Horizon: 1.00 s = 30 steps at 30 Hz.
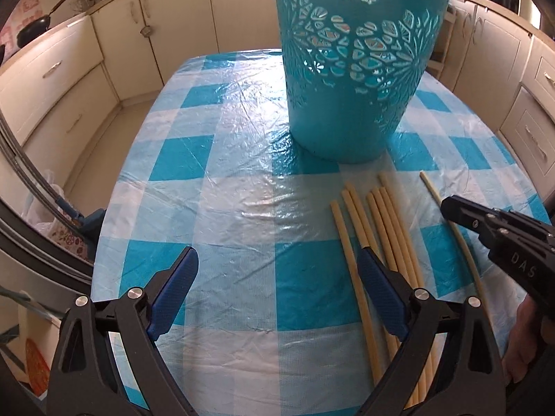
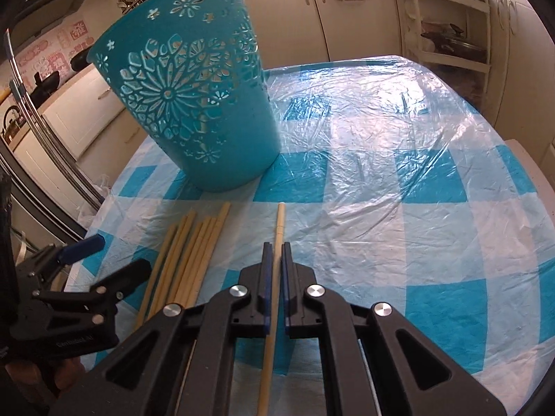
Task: Organize utensils
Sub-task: 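Move the left gripper to another chopstick and close on it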
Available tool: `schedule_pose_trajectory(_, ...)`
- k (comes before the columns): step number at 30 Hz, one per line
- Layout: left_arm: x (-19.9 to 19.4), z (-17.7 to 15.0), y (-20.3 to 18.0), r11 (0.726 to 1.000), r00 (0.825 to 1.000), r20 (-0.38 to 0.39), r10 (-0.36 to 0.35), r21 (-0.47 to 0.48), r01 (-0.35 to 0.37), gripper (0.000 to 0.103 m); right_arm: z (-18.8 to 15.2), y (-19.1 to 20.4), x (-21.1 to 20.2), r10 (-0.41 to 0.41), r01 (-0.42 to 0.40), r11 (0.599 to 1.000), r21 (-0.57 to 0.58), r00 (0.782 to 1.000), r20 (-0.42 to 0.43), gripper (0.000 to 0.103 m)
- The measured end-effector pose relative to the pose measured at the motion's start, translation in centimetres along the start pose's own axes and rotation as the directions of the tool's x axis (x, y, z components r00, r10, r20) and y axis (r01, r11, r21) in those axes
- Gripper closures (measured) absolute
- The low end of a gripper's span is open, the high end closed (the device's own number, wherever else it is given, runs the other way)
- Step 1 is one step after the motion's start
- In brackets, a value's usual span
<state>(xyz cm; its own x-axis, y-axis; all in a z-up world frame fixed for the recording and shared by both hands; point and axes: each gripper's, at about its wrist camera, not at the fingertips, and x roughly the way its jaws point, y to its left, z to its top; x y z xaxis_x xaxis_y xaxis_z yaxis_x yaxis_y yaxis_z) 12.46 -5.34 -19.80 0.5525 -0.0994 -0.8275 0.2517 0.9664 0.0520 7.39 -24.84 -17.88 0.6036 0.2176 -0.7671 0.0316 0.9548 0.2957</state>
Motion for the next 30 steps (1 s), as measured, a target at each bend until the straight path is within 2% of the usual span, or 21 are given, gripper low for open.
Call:
schedule_pose_trajectory(7,0.3,-0.5,-0.6,1.0,0.999,-0.028,0.018,0.01,-0.018,0.016,-0.1,0.2,0.0,0.013,-0.013,1.0,-0.002,1.0,0.001,0.097)
schedule_pose_trajectory(10,0.3,-0.2,-0.6,1.0,0.999,-0.036,-0.015,0.002,0.015,0.027,-0.1,0.2,0.0,0.014,-0.014,1.0,-0.001,1.0,0.0,0.097)
schedule_pose_trajectory(13,0.1,0.1,-1.1,0.999,0.998,-0.038,-0.048,0.022,0.049,0.052,-0.1,0.2,-0.1,0.015,-0.015,1.0,0.0,1.0,0.0,0.097)
schedule_pose_trajectory(15,0.0,0.3,-1.5,0.996,0.996,-0.044,-0.079,0.048,0.081,0.076,-0.1,0.1,-0.1,0.015,-0.015,1.0,0.001,1.0,0.0,0.097)
schedule_pose_trajectory(18,0.1,0.6,-1.6,0.989,0.99,-0.06,-0.131,0.055,0.135,0.095,-0.1,0.0,0.0,0.017,-0.017,1.0,0.007,1.0,0.001,0.097)
schedule_pose_trajectory(21,0.4,0.9,-0.9,0.986,0.985,-0.063,-0.159,0.044,0.162,0.098,0.0,-0.1,0.0,0.021,-0.021,1.0,0.013,1.0,0.001,0.097)
schedule_pose_trajectory(30,1.2,1.8,0.0,0.989,0.99,-0.063,-0.128,0.065,0.132,0.097,0.0,-0.3,-0.1,0.023,-0.023,1.0,0.014,1.0,0.001,0.097)
